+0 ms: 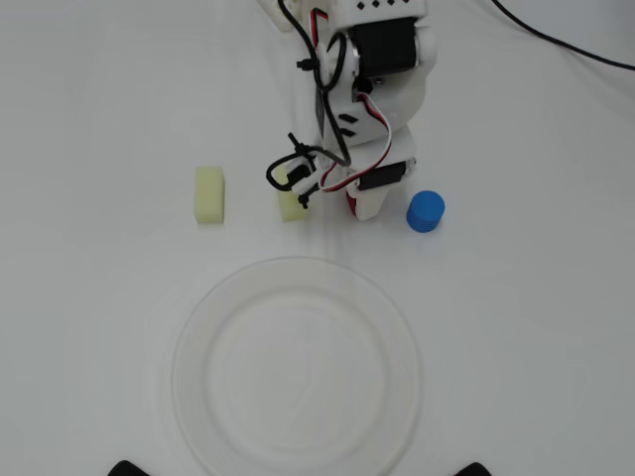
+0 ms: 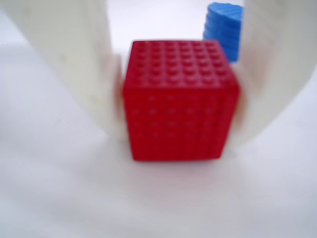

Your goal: Grasp a red block and put it in the dish.

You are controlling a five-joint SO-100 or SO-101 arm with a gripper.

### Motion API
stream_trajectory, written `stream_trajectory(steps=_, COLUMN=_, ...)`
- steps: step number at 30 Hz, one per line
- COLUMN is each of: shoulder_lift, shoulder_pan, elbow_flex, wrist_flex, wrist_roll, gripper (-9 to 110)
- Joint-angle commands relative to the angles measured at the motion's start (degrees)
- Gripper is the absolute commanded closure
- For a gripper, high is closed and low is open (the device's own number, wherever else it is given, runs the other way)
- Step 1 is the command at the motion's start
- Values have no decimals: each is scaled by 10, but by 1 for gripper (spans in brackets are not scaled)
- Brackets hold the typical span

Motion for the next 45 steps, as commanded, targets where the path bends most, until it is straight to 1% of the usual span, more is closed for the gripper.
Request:
stream_trajectory(steps=1, shoulder_lift=21, shoulder_pan=-4, elbow_flex=-13, wrist_flex=-2, wrist_roll=0, gripper=101)
stream_trajectory(steps=7, shoulder_lift=103, shoulder_pan=19, elbow_flex=-8, wrist_flex=-4, wrist_roll=-36, gripper=101)
stream_trajectory(steps=10, shoulder_lift=163, shoulder_pan=45, elbow_flex=-8, wrist_flex=-27, wrist_roll=-64, gripper=101)
stream_trajectory(steps=14, shoulder_lift=229, shoulder_pan=83, elbow_flex=21, wrist_flex=-127, wrist_roll=-111, gripper=102)
stream_trajectory(steps=17, shoulder_lift=233, shoulder_pan=105, elbow_flex=24, wrist_flex=-207, wrist_roll=-154, gripper=102)
stream_trajectory(steps=19, shoulder_lift=217, shoulder_pan=116, elbow_flex=18, wrist_flex=-255, wrist_roll=-184, gripper=102)
stream_trajectory(steps=20, shoulder_lift=200, shoulder_pan=120, elbow_flex=2, wrist_flex=-260, wrist_roll=-192, gripper=102)
stream_trajectory(steps=27, shoulder_lift=24, shoulder_pan=137, elbow_flex=-149, wrist_flex=-258, wrist_roll=-185, gripper=102)
stream_trajectory(steps=32, shoulder_lift=-71, shoulder_pan=133, elbow_flex=-219, wrist_flex=-246, wrist_roll=-166, gripper=102)
stream_trajectory(steps=38, shoulder_lift=-134, shoulder_pan=128, elbow_flex=-239, wrist_flex=-245, wrist_roll=-156, gripper=102)
stream_trajectory(steps=45, shoulder_lift=-154, shoulder_pan=129, elbow_flex=-243, wrist_flex=-241, wrist_roll=-154, gripper=101)
